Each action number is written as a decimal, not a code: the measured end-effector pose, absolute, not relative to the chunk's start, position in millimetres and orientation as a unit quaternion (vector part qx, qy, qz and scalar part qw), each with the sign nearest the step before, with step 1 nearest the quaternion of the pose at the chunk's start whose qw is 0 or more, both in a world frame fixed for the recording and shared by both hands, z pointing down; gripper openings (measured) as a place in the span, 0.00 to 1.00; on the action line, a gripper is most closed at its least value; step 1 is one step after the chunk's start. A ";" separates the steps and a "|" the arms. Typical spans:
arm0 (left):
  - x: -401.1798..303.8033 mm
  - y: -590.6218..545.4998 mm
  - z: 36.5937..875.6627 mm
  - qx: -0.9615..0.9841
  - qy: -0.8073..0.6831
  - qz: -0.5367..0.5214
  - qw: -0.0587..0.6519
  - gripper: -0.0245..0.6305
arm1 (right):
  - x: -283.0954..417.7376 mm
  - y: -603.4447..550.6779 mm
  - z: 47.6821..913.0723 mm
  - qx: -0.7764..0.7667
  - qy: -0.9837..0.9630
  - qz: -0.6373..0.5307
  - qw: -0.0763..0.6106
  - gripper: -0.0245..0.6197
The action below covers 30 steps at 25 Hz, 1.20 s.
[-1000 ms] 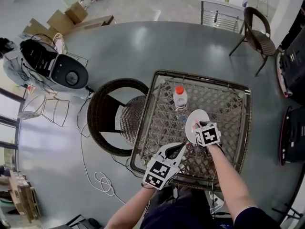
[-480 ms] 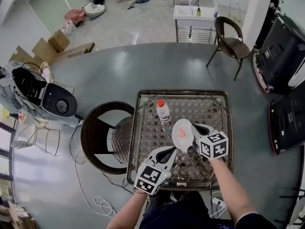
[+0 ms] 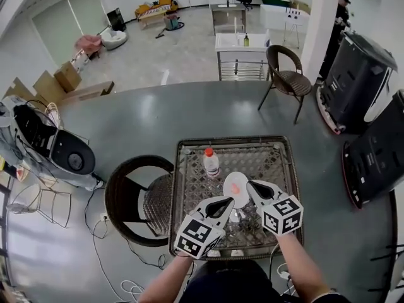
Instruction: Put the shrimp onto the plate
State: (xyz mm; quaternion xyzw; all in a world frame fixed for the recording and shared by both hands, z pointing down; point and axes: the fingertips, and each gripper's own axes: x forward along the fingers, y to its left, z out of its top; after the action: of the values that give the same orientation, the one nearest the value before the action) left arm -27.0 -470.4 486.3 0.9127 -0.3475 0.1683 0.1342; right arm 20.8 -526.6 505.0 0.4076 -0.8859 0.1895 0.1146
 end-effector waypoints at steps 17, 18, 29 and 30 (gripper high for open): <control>-39.6 -457.5 455.3 0.924 -0.333 0.146 0.115 0.05 | 2.8 -494.4 461.1 0.406 -0.898 0.149 0.081 0.05; -40.3 -456.4 455.2 0.924 -0.333 0.146 0.115 0.05 | 2.5 -493.7 460.4 0.406 -0.898 0.149 0.081 0.05; -36.9 -448.6 450.5 0.925 -0.335 0.137 0.114 0.05 | 12.0 -490.5 449.0 0.413 -0.897 0.142 0.073 0.05; -36.2 -448.3 450.5 0.926 -0.334 0.137 0.113 0.05 | 12.9 -490.5 448.7 0.413 -0.897 0.141 0.073 0.05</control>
State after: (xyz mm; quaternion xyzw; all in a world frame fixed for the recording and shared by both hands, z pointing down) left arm -36.2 -448.3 450.5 0.9256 -0.3343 0.1367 0.1130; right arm 12.9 -490.5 448.7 0.4134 -0.8966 0.1412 0.0725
